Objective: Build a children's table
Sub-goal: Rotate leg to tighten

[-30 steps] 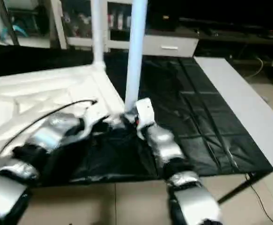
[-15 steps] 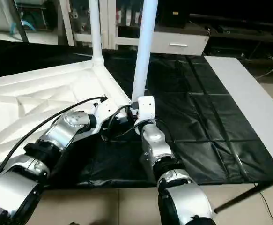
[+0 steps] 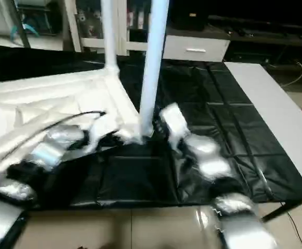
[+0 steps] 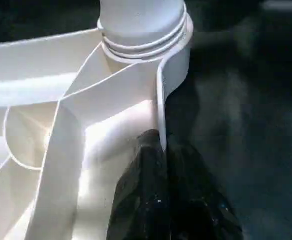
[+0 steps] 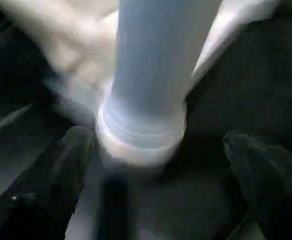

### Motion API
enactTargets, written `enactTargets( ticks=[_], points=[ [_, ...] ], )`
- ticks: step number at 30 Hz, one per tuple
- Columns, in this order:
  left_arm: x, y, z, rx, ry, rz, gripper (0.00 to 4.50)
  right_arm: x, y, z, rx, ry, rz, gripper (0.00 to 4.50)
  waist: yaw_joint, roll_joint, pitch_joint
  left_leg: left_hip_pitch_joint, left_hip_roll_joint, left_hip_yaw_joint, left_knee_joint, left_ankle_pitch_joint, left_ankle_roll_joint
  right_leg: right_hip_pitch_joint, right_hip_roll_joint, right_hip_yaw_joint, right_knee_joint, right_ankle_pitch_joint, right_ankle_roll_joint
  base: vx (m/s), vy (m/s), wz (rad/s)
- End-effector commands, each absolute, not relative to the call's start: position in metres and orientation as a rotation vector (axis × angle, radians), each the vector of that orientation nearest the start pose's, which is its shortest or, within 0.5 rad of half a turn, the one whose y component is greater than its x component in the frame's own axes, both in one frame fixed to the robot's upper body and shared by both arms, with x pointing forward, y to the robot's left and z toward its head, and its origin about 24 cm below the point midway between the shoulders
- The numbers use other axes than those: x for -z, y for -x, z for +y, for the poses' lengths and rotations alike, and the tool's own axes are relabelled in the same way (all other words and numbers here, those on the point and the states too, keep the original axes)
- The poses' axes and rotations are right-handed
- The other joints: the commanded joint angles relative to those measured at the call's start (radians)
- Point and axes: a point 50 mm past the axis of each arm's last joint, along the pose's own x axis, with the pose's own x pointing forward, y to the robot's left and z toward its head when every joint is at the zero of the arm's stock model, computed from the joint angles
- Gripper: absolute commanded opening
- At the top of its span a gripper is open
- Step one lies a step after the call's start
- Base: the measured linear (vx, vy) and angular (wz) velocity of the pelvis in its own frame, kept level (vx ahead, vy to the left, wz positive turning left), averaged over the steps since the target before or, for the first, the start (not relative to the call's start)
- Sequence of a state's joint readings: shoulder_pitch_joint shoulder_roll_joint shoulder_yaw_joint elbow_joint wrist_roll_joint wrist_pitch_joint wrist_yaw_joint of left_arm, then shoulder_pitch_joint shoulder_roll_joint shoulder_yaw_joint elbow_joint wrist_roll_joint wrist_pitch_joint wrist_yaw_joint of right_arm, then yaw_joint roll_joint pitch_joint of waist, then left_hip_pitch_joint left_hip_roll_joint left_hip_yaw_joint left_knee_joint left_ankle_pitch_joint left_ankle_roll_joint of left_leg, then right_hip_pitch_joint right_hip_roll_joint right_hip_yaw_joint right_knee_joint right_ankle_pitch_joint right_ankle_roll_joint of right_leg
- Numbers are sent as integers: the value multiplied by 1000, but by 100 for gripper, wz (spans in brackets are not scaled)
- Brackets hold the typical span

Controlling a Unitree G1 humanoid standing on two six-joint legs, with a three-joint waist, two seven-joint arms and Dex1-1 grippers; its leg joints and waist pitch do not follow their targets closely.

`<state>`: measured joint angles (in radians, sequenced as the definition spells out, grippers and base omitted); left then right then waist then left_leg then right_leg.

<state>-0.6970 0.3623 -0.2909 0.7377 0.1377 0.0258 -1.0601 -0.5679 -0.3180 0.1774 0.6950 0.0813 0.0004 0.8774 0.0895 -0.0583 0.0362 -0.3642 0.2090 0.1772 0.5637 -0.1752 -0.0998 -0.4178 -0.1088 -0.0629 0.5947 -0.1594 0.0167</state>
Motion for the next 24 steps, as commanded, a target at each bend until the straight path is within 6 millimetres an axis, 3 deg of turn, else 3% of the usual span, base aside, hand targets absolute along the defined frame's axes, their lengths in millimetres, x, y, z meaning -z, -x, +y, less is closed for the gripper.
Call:
enactTargets(
  ticks=[1, 2, 3, 7, 11, 15, 19, 22, 24],
  points=[
    [-31, -313, 130, 1400, -490, 587, 0, -55, -322, -136, -1170, 297, 283, 447, 6, -4, -54, 3, 19, 6, -64, -257, 70, 56, -29, 30, -61, -221, -211, 0, 0, 0],
    [-32, -309, 130, 1440, -486, 602, 0, -55, -321, -138, -1191, 315, 289, 447, 5, -3, -50, 1, 21, 7, -66, -256, 68, 51, -29, 31, -61, -227, -219, 0, 0, 0],
    [-32, -304, 130, 1503, -481, 632, 0, -55, -319, -139, -1221, 332, 298, 447, 5, -9, -51, 1, 21, 6, -65, -259, 65, 52, -29, 30, -61, -235, -221, 0, 0, 0],
    [-32, -294, 133, 1612, -516, 701, 0, -58, -315, -136, -1327, 330, 315, 447, 19, 1, -49, 14, 25, 11, -65, -282, 52, 43, -27, 33, -58, -223, -243, 0, 0, 0],
    [-32, -294, 134, 1626, -544, 717, 0, -60, -312, -133, -1384, 329, 329, 447, 22, 0, -51, 9, 23, 6, -69, -285, 34, 49, -28, 32, -57, -232, -226, 0, 0, 0],
    [-35, -301, 132, 1589, -586, 698, 0, -59, -305, -131, -1473, 351, 375, 447, 25, -1, -54, 8, 22, 7, -65, -258, 41, 51, -27, 32, -52, -180, -234, 0, 0, 0],
    [-38, -303, 130, 1581, -584, 688, 0, -57, -304, -130, -1524, 316, 416, 447, 29, -9, -52, 7, 23, 6, -66, -274, 39, 51, -31, 31, -56, -231, -227, 0, 0, 0],
    [-37, -302, 131, 1575, -582, 690, 0, -56, -305, -129, -1518, 297, 418, 421, 28, -9, -53, 8, 22, 5, -66, -274, 31, 49, -33, 31, -57, -242, -223, 0, 0, 0],
    [-36, -303, 132, 1570, -580, 694, 0, -55, -305, -129, -1519, 289, 428, 421, 28, -1, -53, 9, 22, 4, -66, -269, 27, 50, -31, 31, -55, -228, -225, 0, 0, 0]
  ],
)
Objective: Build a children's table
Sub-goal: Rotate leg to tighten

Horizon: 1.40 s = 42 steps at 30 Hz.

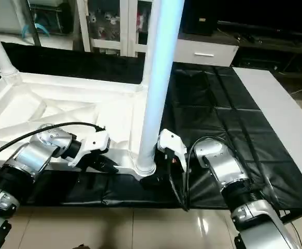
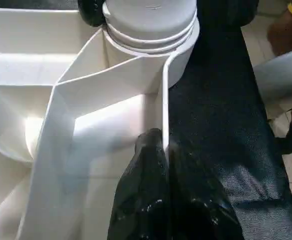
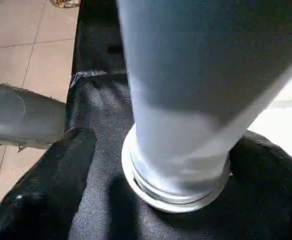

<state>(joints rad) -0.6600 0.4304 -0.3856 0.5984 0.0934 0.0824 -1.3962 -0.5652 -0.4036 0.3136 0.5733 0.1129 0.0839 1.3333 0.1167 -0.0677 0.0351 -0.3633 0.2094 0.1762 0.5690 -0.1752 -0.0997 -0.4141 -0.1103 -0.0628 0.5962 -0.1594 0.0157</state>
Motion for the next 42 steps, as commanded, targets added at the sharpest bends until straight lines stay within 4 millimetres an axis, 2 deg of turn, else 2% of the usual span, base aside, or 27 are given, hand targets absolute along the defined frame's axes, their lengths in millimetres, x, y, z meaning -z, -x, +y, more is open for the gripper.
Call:
enactTargets(
  ticks=[1, 2, 3, 5, 8, 9, 10, 11, 12, 14, 16, 20, 21, 25, 28, 30, 31, 32, 33, 34, 35, 36, 37, 40, 41, 42],
  points=[
    [-36, -303, 133, 1568, -580, 696, 0, -55, -305, -129, -1520, 288, 433, 421, 0, 7, -54, 7, 21, 5, -70, -260, 27, 48, -28, 31, -55, -206, -229, 0, 0, 0],
    [-36, -303, 133, 1569, -580, 697, 0, -54, -305, -129, -1521, 286, 437, 385, 0, 5, -54, 7, 21, 6, -70, -255, 29, 48, -27, 30, -53, -191, -233, 0, 0, 0],
    [-36, -303, 133, 1569, -581, 698, 0, -54, -305, -129, -1521, 285, 439, 385, 0, 2, -54, 6, 20, 7, -69, -253, 31, 49, -27, 30, -53, -188, -235, 0, 0, 0],
    [-35, -303, 132, 1568, -585, 701, 0, -53, -306, -130, -1520, 283, 442, 379, 1, 3, -53, 7, 21, 7, -69, -258, 31, 48, -29, 30, -54, -203, -237, 0, 0, 0],
    [-35, -302, 133, 1564, -581, 703, 0, -52, -305, -130, -1518, 277, 444, 344, 3, 4, -54, 7, 21, 5, -70, -253, 30, 50, -29, 29, -53, -199, -235, 0, 0, 0],
    [-35, -302, 134, 1563, -580, 703, 0, -52, -305, -129, -1519, 275, 444, 340, 3, -2, -54, 7, 21, 6, -69, -248, 32, 49, -29, 29, -52, -195, -234, 0, 0, 0],
    [-35, -302, 135, 1563, -580, 706, 0, -51, -305, -129, -1519, 277, 445, 323, 4, 0, -55, 7, 21, 6, -68, -238, 34, 50, -29, 29, -50, -183, -238, 0, 0, 0],
    [-34, -301, 137, 1558, -581, 713, 0, -50, -306, -128, -1519, 279, 450, 323, 4, 11, -55, 7, 20, 6, -68, -233, 34, 49, -28, 29, -49, -170, -242, 0, 0, 0],
    [-34, -301, 137, 1558, -582, 713, 0, -50, -306, -128, -1519, 279, 450, 311, 2, 7, -55, 7, 20, 7, -67, -234, 35, 50, -27, 29, -50, -166, -243, 0, 0, 0],
    [-33, -302, 137, 1556, -587, 720, 0, -49, -307, -128, -1517, 291, 458, 291, 3, 7, -56, 8, 20, 7, -67, -243, 31, 51, -28, 29, -50, -173, -246, 0, 0, 0],
    [-33, -302, 136, 1555, -586, 713, 0, -48, -307, -129, -1519, 284, 460, 280, 4, 2, -54, 8, 21, 7, -68, -255, 30, 50, -29, 29, -53, -198, -241, 0, 0, 0],
    [-34, -303, 135, 1546, -589, 705, 0, -47, -306, -130, -1523, 295, 466, 268, 4, 4, -52, 9, 21, 5, -71, -277, 25, 49, -30, 30, -56, -228, -233, 0, 0, 0],
    [-33, -303, 135, 1543, -588, 702, 0, -46, -306, -130, -1523, 297, 468, 267, 4, 1, -52, 10, 22, 5, -71, -280, 24, 50, -31, 30, -56, -238, -229, 0, 0, 0],
    [-32, -302, 135, 1535, -580, 700, 0, -45, -306, -130, -1520, 301, 473, 266, 3, 7, -52, 11, 21, 4, -72, -288, 21, 49, -30, 30, -58, -248, -225, 0, 0, 0],
    [-31, -303, 134, 1530, -572, 693, 0, -45, -307, -131, -1507, 294, 471, 266, 2, -2, -51, 10, 21, 5, -72, -290, 22, 49, -30, 30, -59, -260, -220, 0, 0, 0],
    [-32, -304, 133, 1513, -570, 681, 0, -44, -309, -130, -1463, 279, 445, 266, 2, 1, -51, 11, 22, 4, -73, -293, 22, 47, -32, 30, -60, -270, -218, 0, 0, 0],
    [-32, -305, 132, 1496, -567, 672, 0, -43, -312, -128, -1415, 257, 423, 266, 0, -3, -48, 11, 22, 4, -74, -310, 19, 46, -32, 30, -64, -297, -212, 0, 0, 0],
    [-32, -307, 131, 1468, -558, 651, 0, -43, -321, -125, -1290, 227, 384, 266, -1, -2, -44, 13, 21, 1, -77, -346, 12, 43, -32, 30, -69, -350, -199, 0, 0, 0],
    [-32, -307, 131, 1468, -558, 651, 0, -43, -321, -125, -1290, 227, 384, 265, -4, -1, -43, 13, 20, 0, -78, -360, 5, 41, -35, 31, -71, -379, -190, 0, 0, 0],
    [-33, -309, 129, 1450, -550, 637, 0, -42, -326, -122, -1203, 205, 361, 264, -10, 2, -41, 17, 19, -5, -81, -403, -13, 36, -38, 30, -79, -454, -169, 0, 0, 0],
    [-34, -312, 126, 1423, -528, 613, 0, -41, -332, -120, -1103, 160, 347, 264, -18, -8, -42, 15, 17, -11, -83, -427, -27, 37, -38, 26, -85, -512, -143, 0, 0, 0],
    [-35, -316, 122, 1389, -503, 586, 0, -38, -337, -117, -994, 106, 336, 264, -22, -7, -41, 13, 16, -15, -84, -437, -32, 37, -38, 23, -85, -540, -133, -57, 1, -10],
    [-36, -321, 116, 1335, -486, 564, 0, -35, -342, -113, -882, 47, 331, 264, -38, -8, -40, 10, 14, -23, -87, -457, -46, 36, -40, 17, -94, -613, -100, -57, 1, -10],
    [-36, -328, 109, 1264, -480, 548, 0, -34, -346, -108, -765, -4, 317, 263, -50, -9, -41, 7, 14, -29, -88, -472, -50, 39, -41, 10, -101, -632, -80, -19, 4, -5],
    [-36, -334, 105, 1198, -485, 537, 0, -33, -350, -104, -683, -27, 306, 263, -53, -10, -43, 18, 13, -27, -85, -481, -42, 30, -43, 12, -106, -613, -91, 0, 0, 0],
    [-36, -336, 103, 1170, -491, 533, 0, -33, -351, -102, -651, -32, 302, 263, -53, -9, -43, 21, 13, -25, -84, -479, -39, 27, -41, 14, -106, -593, -100, 0, 0, 0]
  ],
)
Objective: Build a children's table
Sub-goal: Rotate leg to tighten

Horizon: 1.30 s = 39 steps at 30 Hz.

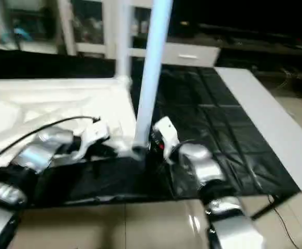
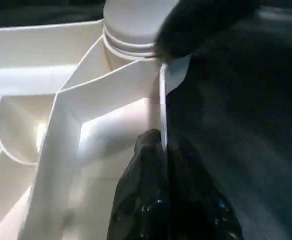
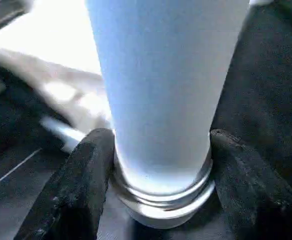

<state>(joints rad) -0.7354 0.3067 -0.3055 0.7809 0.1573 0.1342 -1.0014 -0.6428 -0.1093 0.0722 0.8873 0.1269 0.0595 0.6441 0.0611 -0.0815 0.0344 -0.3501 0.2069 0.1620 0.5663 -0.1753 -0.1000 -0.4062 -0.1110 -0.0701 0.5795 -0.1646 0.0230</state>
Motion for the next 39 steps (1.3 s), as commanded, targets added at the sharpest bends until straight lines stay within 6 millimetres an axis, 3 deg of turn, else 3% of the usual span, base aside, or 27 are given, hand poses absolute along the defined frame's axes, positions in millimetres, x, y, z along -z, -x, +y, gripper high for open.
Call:
enactTargets(
  ticks=[1, 2, 3, 4, 6, 7, 9, 18, 20, 22, 24, 25, 29, 30, 31, 32, 35, 36, 37, 38, 39],
  points=[
    [-37, -341, 101, 1102, -488, 524, 0, -32, -353, -98, -592, -35, 299, 263, 2, 4, -43, 7, 15, -9, -82, -471, -30, 20, -38, 22, -88, -560, -118, 0, 0, 0],
    [-37, -345, 97, 1034, -478, 519, 0, -31, -355, -94, -531, -41, 300, 263, -1, 6, -42, -2, 16, -8, -85, -451, -28, 25, -37, 23, -83, -530, -126, 0, 0, 0],
    [-37, -345, 97, 1034, -478, 519, 0, -31, -355, -94, -531, -41, 300, 263, -1, 6, -42, -2, 16, -8, -85, -451, -28, 25, -37, 23, -83, -530, -126, 0, 0, 0],
    [-38, -352, 93, 919, -458, 504, 0, -30, -357, -85, -429, -59, 300, 263, 0, 9, -43, 5, 14, -3, -83, -448, -31, 17, -35, 26, -83, -505, -135, 0, 0, 0],
    [-38, -356, 91, 852, -460, 495, 0, -30, -358, -77, -360, -74, 297, 263, 1, 5, -45, 1, 13, -1, -83, -430, -27, 23, -34, 28, -78, -471, -141, 0, 0, 0],
    [-38, -359, 91, 810, -470, 488, 0, -30, -358, -70, -317, -95, 298, 263, 2, 20, -47, 0, 14, -1, -84, -420, -29, 21, -34, 31, -75, -446, -146, 0, 0, 0],
    [-40, -363, 90, 753, -483, 470, 0, -32, -358, -58, -262, -105, 287, 263, 6, 16, -53, 0, 11, 10, -78, -356, -16, 24, -28, 35, -64, -317, -171, 0, 0, 0],
    [-40, -365, 89, 730, -508, 439, 0, -48, -361, -44, -313, -116, 164, 256, 28, 7, -61, -8, 7, 27, -61, -146, 69, 39, -23, 37, -32, -62, -223, 25, -6, 2],
    [-40, -364, 91, 751, -521, 435, 0, -58, -366, -59, -321, -134, 98, 309, 31, 9, -58, -8, 8, 28, -61, -154, 85, 42, -24, 38, -33, -76, -226, 0, 0, 0],
    [-40, -364, 91, 752, -521, 435, 0, -58, -366, -59, -321, -134, 97, 323, 32, 9, -57, -7, 10, 27, -63, -173, 82, 41, -27, 37, -37, -119, -221, 0, 0, 0],
    [-41, -361, 94, 805, -531, 432, 0, -65, -369, -84, -326, -104, 48, 335, 27, -6, -52, -18, 12, 21, -69, -207, 67, 45, -28, 35, -45, -215, -181, 0, 0, 0],
    [-41, -359, 95, 841, -534, 432, 0, -66, -369, -95, -332, -90, 47, 349, 31, -1, -53, -13, 14, 20, -70, -212, 63, 45, -29, 34, -47, -232, -175, 0, 0, 0],
    [-38, -352, 100, 920, -530, 451, 0, -64, -366, -113, -391, -49, 71, 387, 34, -11, -51, -11, 14, 24, -65, -183, 73, 42, -28, 36, -44, -204, -178, 0, 0, 0],
    [-37, -350, 103, 951, -536, 456, 0, -64, -364, -117, -419, -43, 78, 387, 33, -9, -52, -12, 13, 25, -64, -176, 76, 43, -28, 37, -44, -192, -183, 0, 0, 0],
    [-34, -345, 108, 996, -544, 470, 0, -63, -361, -125, -474, -8, 91, 409, 37, 12, -52, -10, 12, 22, -65, -171, 78, 44, -26, 38, -42, -178, -189, 0, 0, 0],
    [-32, -342, 111, 1025, -550, 479, 0, -63, -358, -129, -512, 14, 101, 416, 34, 2, -52, -10, 13, 26, -62, -166, 85, 43, -22, 38, -42, -144, -198, 0, 0, 0],
    [-29, -335, 114, 1102, -562, 485, 0, -64, -348, -136, -624, 66, 126, 441, 39, 1, -50, -11, 13, 25, -65, -182, 88, 46, -23, 38, -46, -169, -197, 0, 0, 0],
    [-29, -333, 113, 1144, -572, 465, 0, -63, -342, -139, -671, 82, 138, 447, 37, 2, -49, -9, 15, 24, -68, -212, 69, 41, -26, 38, -49, -225, -191, 0, 0, 0],
    [-30, -331, 110, 1196, -600, 429, 0, -60, -331, -142, -733, 108, 163, 447, 42, 3, -45, -10, 12, 22, -70, -222, 70, 45, -20, 36, -57, -251, -174, 0, 0, 0],
    [-30, -330, 107, 1220, -618, 406, 0, -58, -325, -144, -760, 120, 176, 447, 51, 6, -45, 3, 19, 24, -70, -247, 62, 35, -26, 41, -59, -263, -165, 0, 0, 0],
    [-32, -330, 104, 1234, -639, 379, 0, -54, -318, -145, -777, 116, 197, 447, 50, 11, -45, 2, 19, 23, -71, -255, 58, 37, -24, 42, -58, -256, -166, 0, 0, 0]
  ],
)
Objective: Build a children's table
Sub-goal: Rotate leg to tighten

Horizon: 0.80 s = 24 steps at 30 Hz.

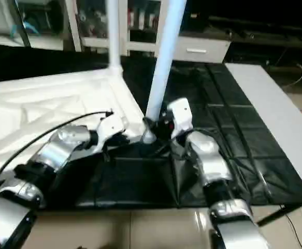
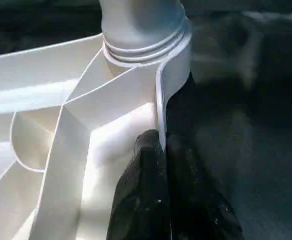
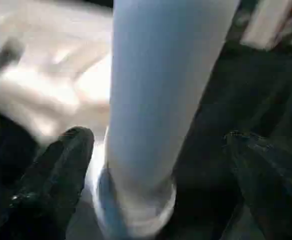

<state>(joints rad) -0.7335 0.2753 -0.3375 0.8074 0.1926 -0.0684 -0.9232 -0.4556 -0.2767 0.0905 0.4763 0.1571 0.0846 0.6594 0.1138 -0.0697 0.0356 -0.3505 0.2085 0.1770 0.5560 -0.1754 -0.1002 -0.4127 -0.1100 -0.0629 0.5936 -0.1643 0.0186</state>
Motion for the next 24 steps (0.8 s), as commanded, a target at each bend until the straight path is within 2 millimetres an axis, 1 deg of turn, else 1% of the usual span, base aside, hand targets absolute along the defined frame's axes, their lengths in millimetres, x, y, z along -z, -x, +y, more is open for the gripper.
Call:
enactTargets(
  ticks=[1, 2, 3, 4, 5, 6, 7, 8, 9, 10, 11, 12, 13, 14, 15, 16, 17, 18, 19, 20, 21, 22, 23, 24],
  points=[
    [-32, -330, 104, 1234, -639, 379, 0, -54, -318, -145, -777, 116, 197, 447, 1, -6, -48, 1, 17, 7, -63, -265, 52, 44, -24, 34, -72, -255, -157, 0, 0, 0],
    [-33, -332, 100, 1236, -661, 357, 0, -51, -312, -145, -785, 111, 210, 447, -2, -6, -49, -2, 15, 6, -64, -277, 43, 45, -24, 33, -73, -273, -152, 0, 0, 0],
    [-33, -332, 100, 1236, -661, 357, 0, -51, -312, -145, -785, 111, 210, 447, -2, -6, -49, -1, 16, 5, -64, -294, 35, 41, -29, 34, -74, -299, -150, 0, 0, 0],
    [-35, -334, 96, 1228, -660, 335, 0, -48, -306, -144, -802, 103, 226, 447, -4, -6, -48, -2, 16, 4, -65, -300, 31, 42, -28, 33, -75, -314, -147, 0, 0, 0],
    [-36, -334, 96, 1227, -659, 332, 0, -47, -305, -144, -805, 102, 229, 447, -1, -4, -48, -1, 17, 4, -65, -310, 27, 41, -28, 34, -79, -329, -138, 0, 0, 0],
    [-39, -337, 91, 1200, -687, 285, 0, -45, -296, -142, -830, 99, 250, 447, 0, 0, -46, 7, 17, 6, -64, -322, 28, 34, -24, 36, -83, -324, -136, 0, 0, 0],
    [-39, -337, 91, 1200, -687, 285, 0, -45, -296, -142, -830, 99, 250, 447, 3, -2, -48, 9, 18, 6, -63, -321, 29, 34, -25, 37, -81, -312, -139, 0, 0, 0],
    [-43, -340, 88, 1159, -694, 230, 0, -44, -288, -140, -860, 91, 266, 447, 4, -8, -46, 4, 18, 6, -64, -305, 35, 38, -23, 37, -78, -294, -141, 0, 0, 0],
    [-47, -343, 86, 1128, -712, 171, 0, -45, -280, -138, -894, 86, 277, 447, 6, -11, -46, 1, 19, 6, -64, -300, 39, 39, -25, 38, -77, -290, -139, 0, 0, 0],
    [-50, -344, 86, 1112, -722, 138, 0, -46, -275, -137, -913, 83, 282, 447, 10, -12, -45, -2, 18, 4, -65, -299, 45, 43, -23, 37, -79, -296, -129, 0, 0, 0],
    [-52, -344, 88, 1105, -693, 122, 0, -45, -272, -136, -932, 84, 288, 447, 12, -14, -45, -5, 19, 2, -66, -301, 44, 43, -27, 38, -77, -312, -113, 0, 0, 0],
    [-52, -344, 88, 1105, -693, 122, 0, -45, -272, -136, -932, 84, 288, 447, 11, -14, -46, -9, 18, 0, -68, -299, 41, 45, -29, 38, -77, -327, -107, 0, 0, 0],
    [-54, -343, 92, 1113, -649, 125, 48, -45, -268, -135, -949, 85, 295, 450, 11, -11, -46, -7, 19, -1, -68, -307, 32, 40, -32, 38, -82, -364, -99, 0, 0, 0],
    [-55, -341, 95, 1130, -609, 136, 61, -44, -266, -135, -960, 87, 299, 450, 10, -12, -46, -8, 19, -1, -67, -306, 30, 39, -32, 39, -81, -366, -99, 0, 0, 0],
    [-57, -337, 100, 1149, -542, 139, 61, -43, -264, -135, -960, 88, 304, 450, 13, -14, -48, -11, 19, -2, -66, -284, 24, 44, -35, 39, -73, -340, -115, 0, 0, 0],
    [-58, -333, 104, 1174, -493, 144, 66, -43, -263, -135, -958, 86, 305, 450, 13, -9, -52, -11, 22, -1, -66, -256, 20, 44, -35, 40, -64, -279, -141, 0, 0, 0],
    [-58, -333, 104, 1174, -493, 144, 78, -43, -263, -135, -958, 86, 305, 450, 13, -9, -52, -11, 22, -1, -66, -256, 20, 44, -35, 40, -64, -279, -141, 0, 0, 0],
    [-60, -329, 109, 1189, -461, 143, 91, -44, -262, -136, -955, 83, 306, 450, 9, -2, -59, -4, 24, 2, -58, -211, 18, 39, -25, 37, -50, -135, -182, 0, 0, 0],
    [-64, -324, 115, 1209, -412, 155, 99, -45, -262, -136, -953, 77, 305, 450, 6, -22, -58, -11, 23, 3, -55, -183, 29, 43, -22, 35, -46, -89, -191, 0, 0, 0],
    [-64, -324, 115, 1209, -412, 155, 104, -45, -262, -136, -953, 77, 305, 450, 8, -15, -56, -15, 20, 4, -54, -145, 36, 46, -20, 33, -37, -32, -208, 0, 0, 0],
    [-68, -320, 121, 1223, -372, 164, 104, -46, -261, -136, -956, 70, 306, 450, 4, -14, -55, -10, 19, 7, -51, -141, 44, 42, -17, 34, -38, -15, -211, 0, 0, 0],
    [-73, -314, 131, 1244, -332, 195, 114, -47, -260, -136, -958, 66, 309, 450, 3, -26, -56, -14, 18, 6, -49, -119, 51, 50, -21, 33, -32, 13, -224, 0, 0, 0],
    [-77, -308, 140, 1266, -313, 228, 114, -47, -260, -135, -962, 65, 311, 450, 4, -21, -56, -13, 20, 6, -50, -114, 47, 51, -23, 34, -27, 16, -229, 0, 0, 0],
    [-81, -303, 149, 1274, -305, 262, 133, -47, -260, -134, -968, 69, 310, 450, -2, -11, -49, -6, 21, 9, -55, -137, 36, 44, -19, 33, -33, -20, -234, 0, 0, 0]
  ],
)
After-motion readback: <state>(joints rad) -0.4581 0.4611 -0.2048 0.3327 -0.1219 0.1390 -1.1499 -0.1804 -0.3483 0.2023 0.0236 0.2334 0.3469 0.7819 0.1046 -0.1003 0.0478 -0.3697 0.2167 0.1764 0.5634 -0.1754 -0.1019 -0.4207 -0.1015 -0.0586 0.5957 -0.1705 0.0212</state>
